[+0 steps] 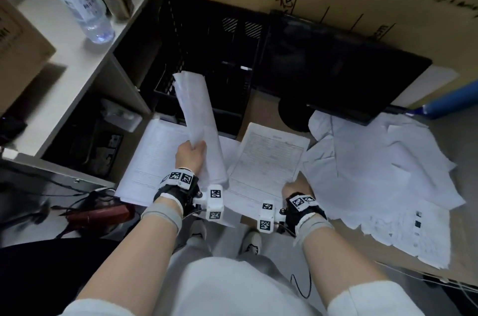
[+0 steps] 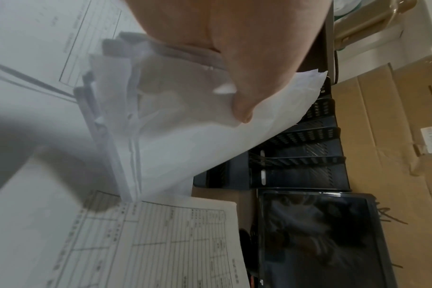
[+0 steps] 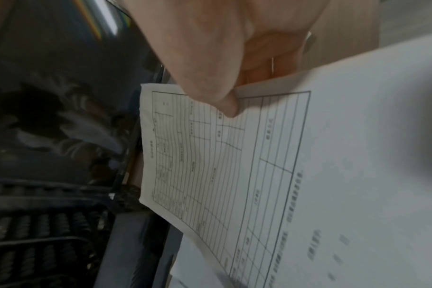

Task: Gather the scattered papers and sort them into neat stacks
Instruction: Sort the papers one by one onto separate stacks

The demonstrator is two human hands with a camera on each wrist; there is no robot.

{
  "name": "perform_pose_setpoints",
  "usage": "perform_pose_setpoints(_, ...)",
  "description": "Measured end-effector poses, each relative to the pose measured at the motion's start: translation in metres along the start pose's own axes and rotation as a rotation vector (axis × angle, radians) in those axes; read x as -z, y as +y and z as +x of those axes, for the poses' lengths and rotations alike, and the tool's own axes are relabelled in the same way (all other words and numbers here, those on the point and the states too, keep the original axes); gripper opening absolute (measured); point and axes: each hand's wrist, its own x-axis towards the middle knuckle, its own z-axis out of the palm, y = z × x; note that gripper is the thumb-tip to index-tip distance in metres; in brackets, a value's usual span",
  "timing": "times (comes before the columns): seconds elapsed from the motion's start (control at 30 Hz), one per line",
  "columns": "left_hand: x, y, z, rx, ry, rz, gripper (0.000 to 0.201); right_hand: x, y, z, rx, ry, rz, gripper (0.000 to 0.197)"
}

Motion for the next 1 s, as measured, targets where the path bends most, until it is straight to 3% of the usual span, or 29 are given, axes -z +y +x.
perform_pose_setpoints(0.2,0.06,-0.015,0.026,0.027,0.044,0.05,0.031,-0.075,-0.022,0.01,0.005,-0.133,-0.096,0.031)
perform_pose_setpoints(0.33,0.109,-0.036,0.049,0.046,0.127,0.058,0.026,-0.131,-0.047,0.008,0.072,-0.21,-0.111,0.02)
perform_pose_setpoints(0.57,0.16,-0.06,0.072,0.011,0.133,0.127,0.019,-0.22,-0.081,0.003,0.09,-0.313,-0.158,0.018)
perform_pose_setpoints(0.7,0.168,-0.071,0.078,0.023,0.115,0.124,0.018,-0.249,-0.097,-0.003,0.101,-0.354,-0.142,0.037)
perform_pose_setpoints(0.77,0.172,-0.077,0.083,0.025,0.109,0.122,0.021,-0.26,-0.106,-0.002,0.12,-0.377,-0.105,0.035)
perform_pose_setpoints(0.93,0.174,-0.083,0.09,0.044,0.088,0.102,0.013,-0.268,-0.115,-0.006,0.106,-0.408,-0.14,0.008)
perform_pose_setpoints(1.0,0.17,-0.079,0.089,0.034,0.068,0.083,0.013,-0.259,-0.113,-0.009,0.108,-0.431,-0.13,0.014)
